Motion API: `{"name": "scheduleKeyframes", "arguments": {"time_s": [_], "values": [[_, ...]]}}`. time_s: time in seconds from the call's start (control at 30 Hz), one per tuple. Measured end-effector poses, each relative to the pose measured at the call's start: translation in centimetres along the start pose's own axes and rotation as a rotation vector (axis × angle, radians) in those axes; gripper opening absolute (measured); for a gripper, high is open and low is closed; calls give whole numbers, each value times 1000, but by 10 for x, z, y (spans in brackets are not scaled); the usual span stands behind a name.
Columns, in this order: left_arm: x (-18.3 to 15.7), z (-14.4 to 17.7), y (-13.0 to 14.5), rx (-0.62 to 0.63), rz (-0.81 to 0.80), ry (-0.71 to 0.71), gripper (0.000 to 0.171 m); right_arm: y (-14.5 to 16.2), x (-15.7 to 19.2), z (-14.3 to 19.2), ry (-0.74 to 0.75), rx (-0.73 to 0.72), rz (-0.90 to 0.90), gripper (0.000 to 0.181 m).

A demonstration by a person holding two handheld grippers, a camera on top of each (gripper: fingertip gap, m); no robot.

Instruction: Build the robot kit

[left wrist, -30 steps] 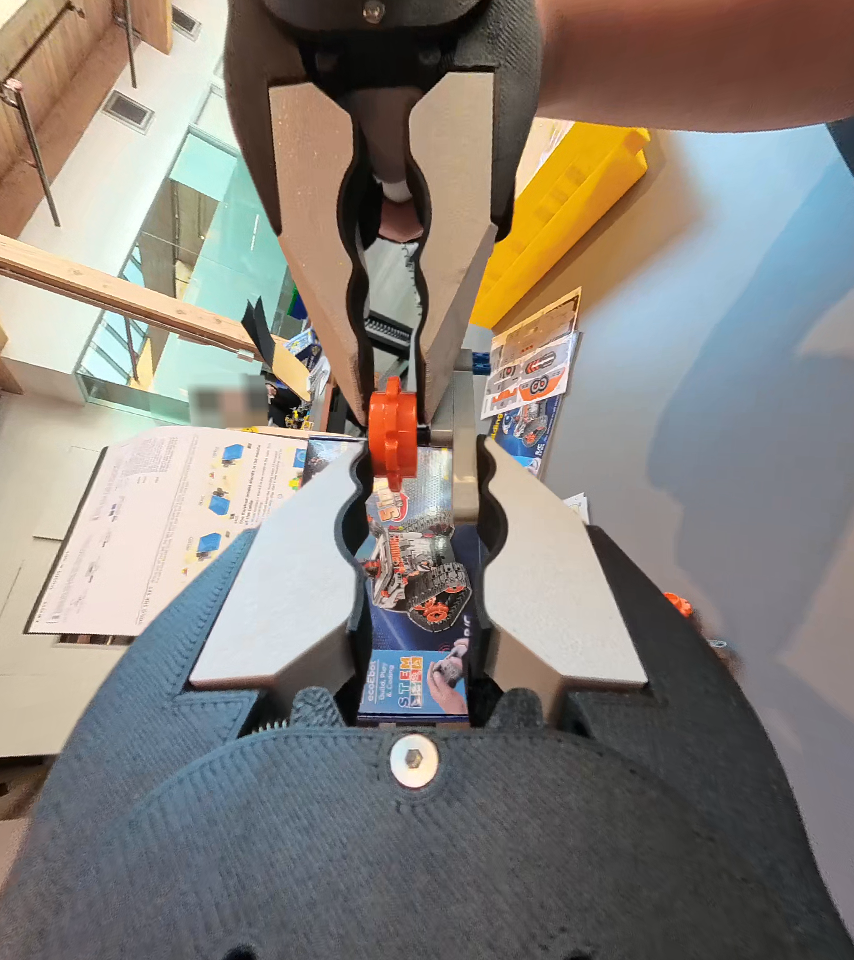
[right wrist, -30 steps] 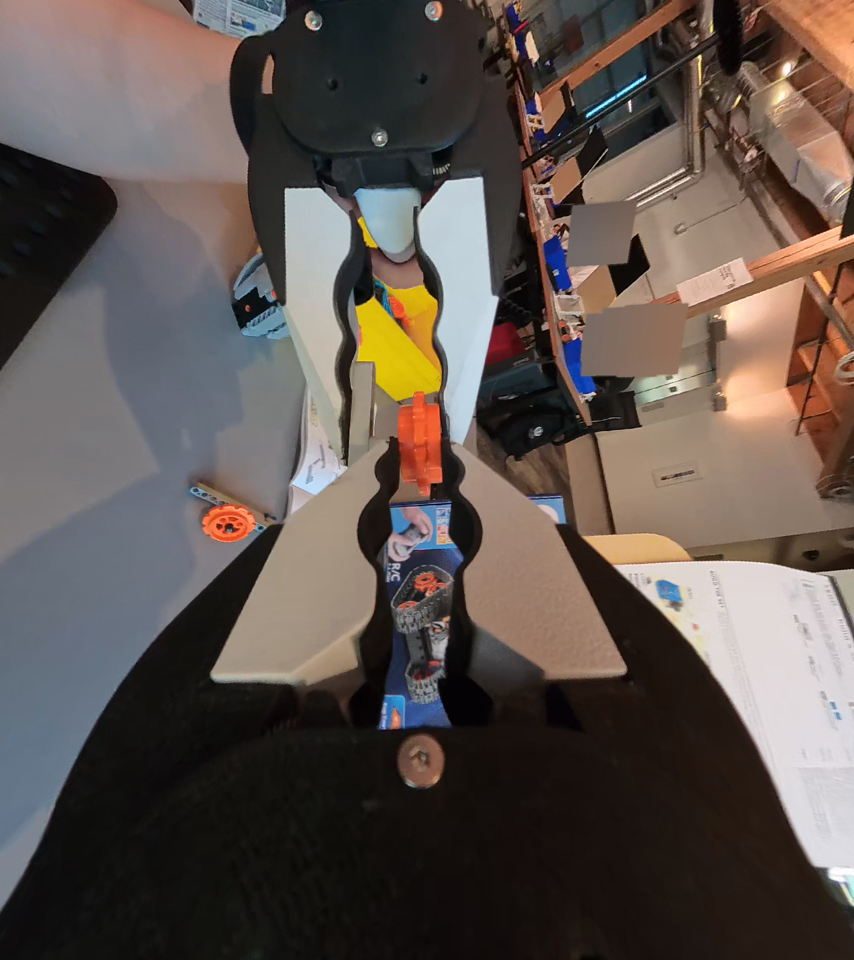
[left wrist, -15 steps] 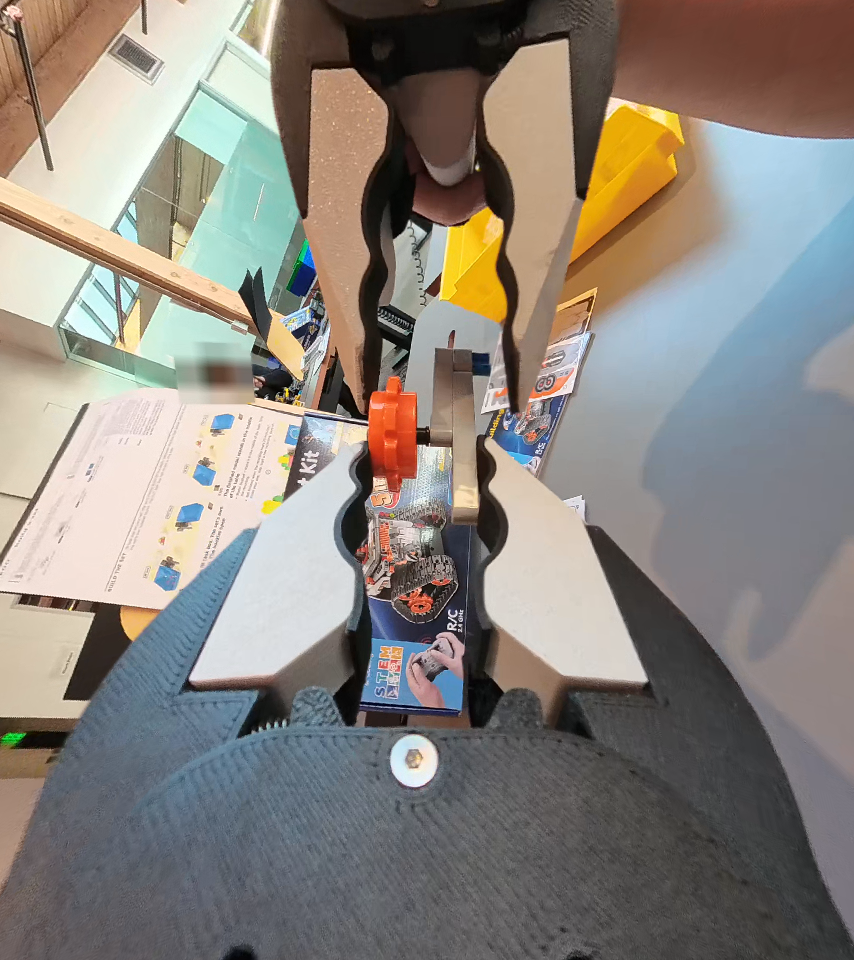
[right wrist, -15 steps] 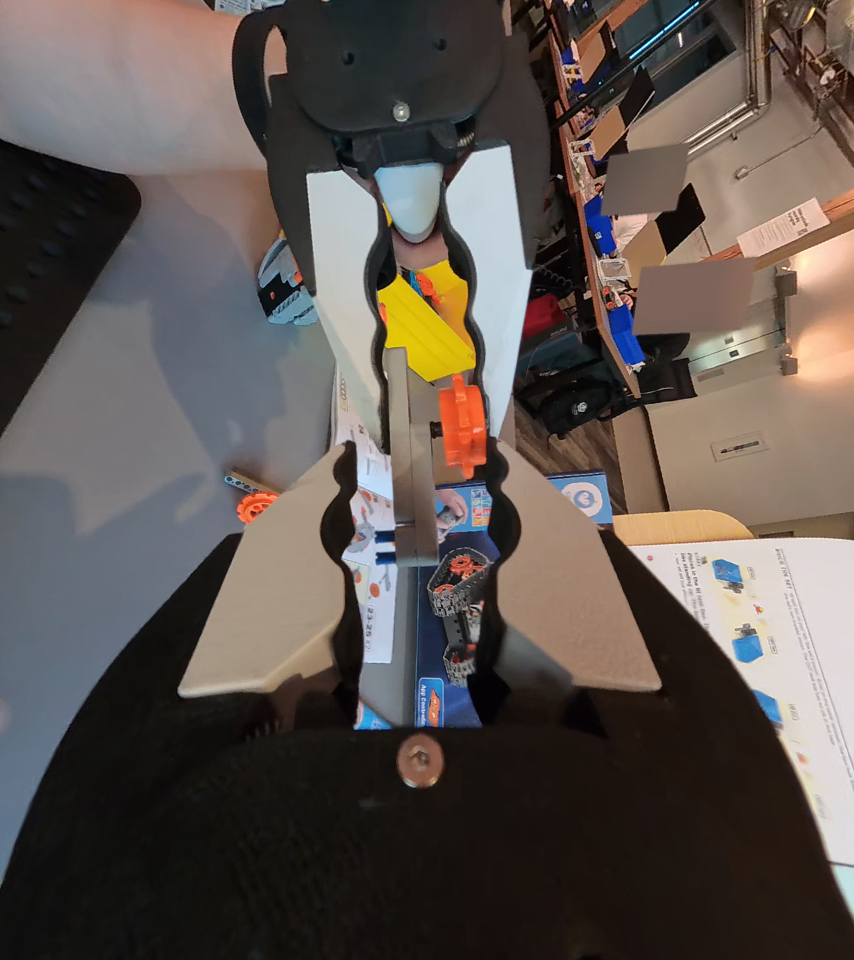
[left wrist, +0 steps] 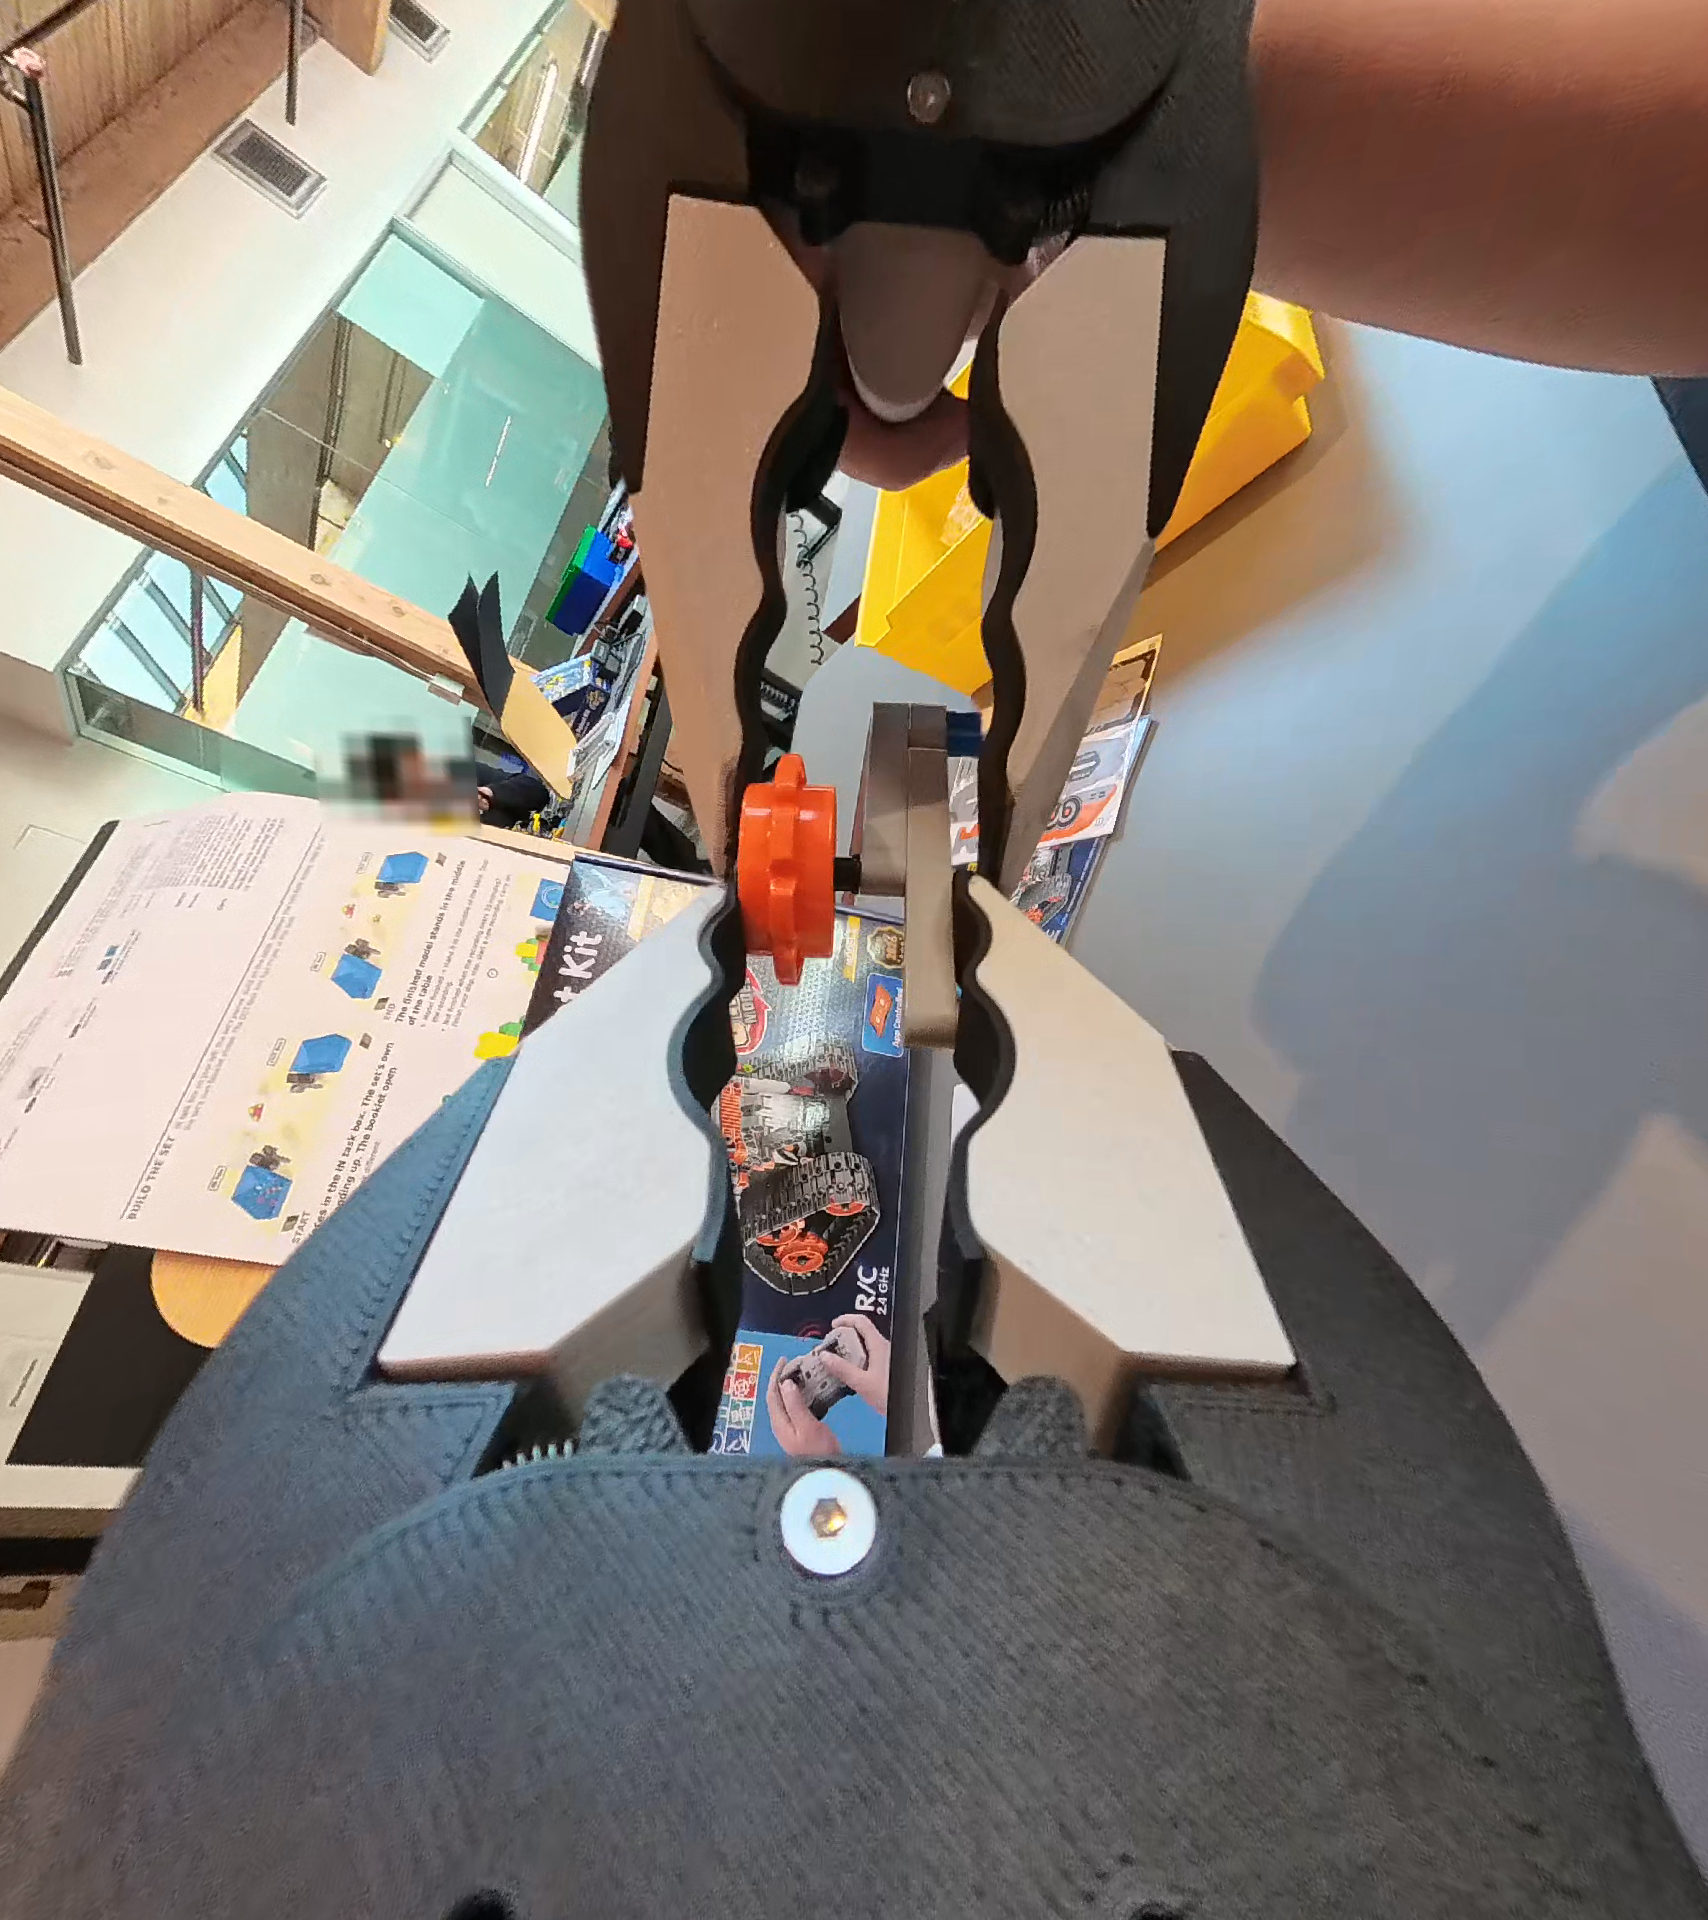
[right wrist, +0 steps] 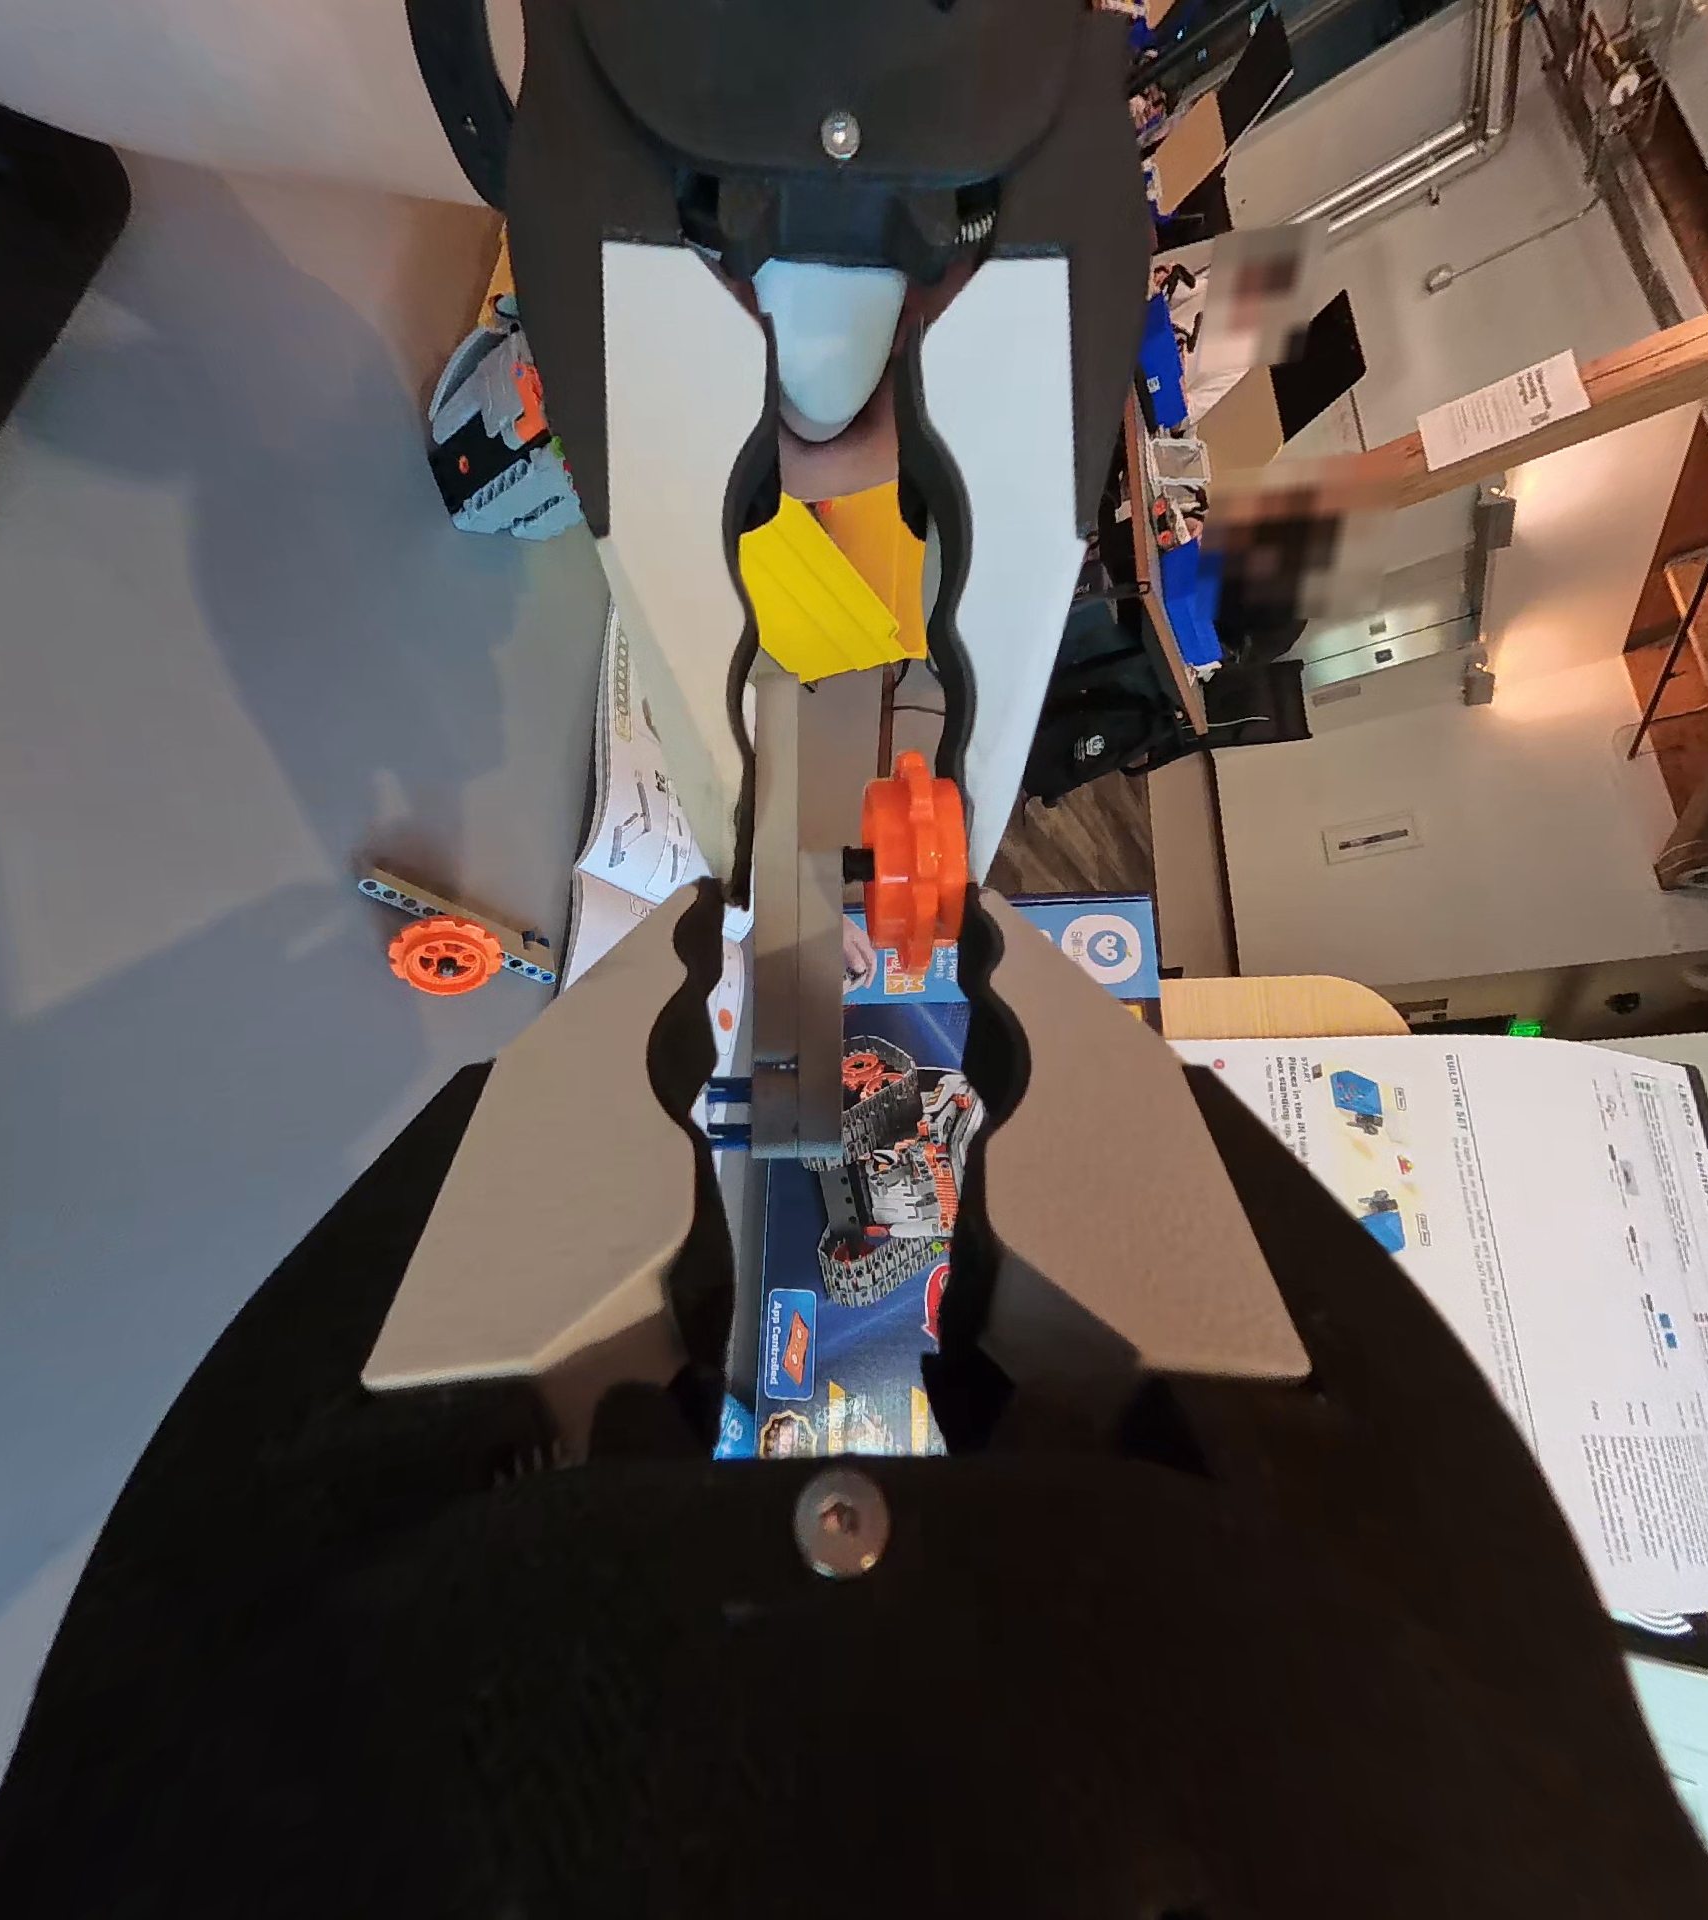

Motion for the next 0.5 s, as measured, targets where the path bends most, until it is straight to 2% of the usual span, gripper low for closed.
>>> {"name": "scheduleKeyframes", "arguments": {"time_s": [0.17, 0.3, 0.5], "values": [[3, 2, 1, 18, -4, -18, 38, 1, -2, -2, 23, 11, 12, 41], [4, 7, -3, -3, -22, -38, 39, -2, -4, 2, 29, -41, 0, 39], [1, 15, -15, -30, -153, -82, 38, -12, -4, 11, 39, -134, 41, 38]]}}
Point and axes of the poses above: each gripper's, where its closed fingertips meet, z back along the fingers, y out of its underside, x = y × z across the jaws, the point moved 6 cm from there along z, back along the fingers, and after that the axes turned 2 degrees about -x, right-handed, at the moved point
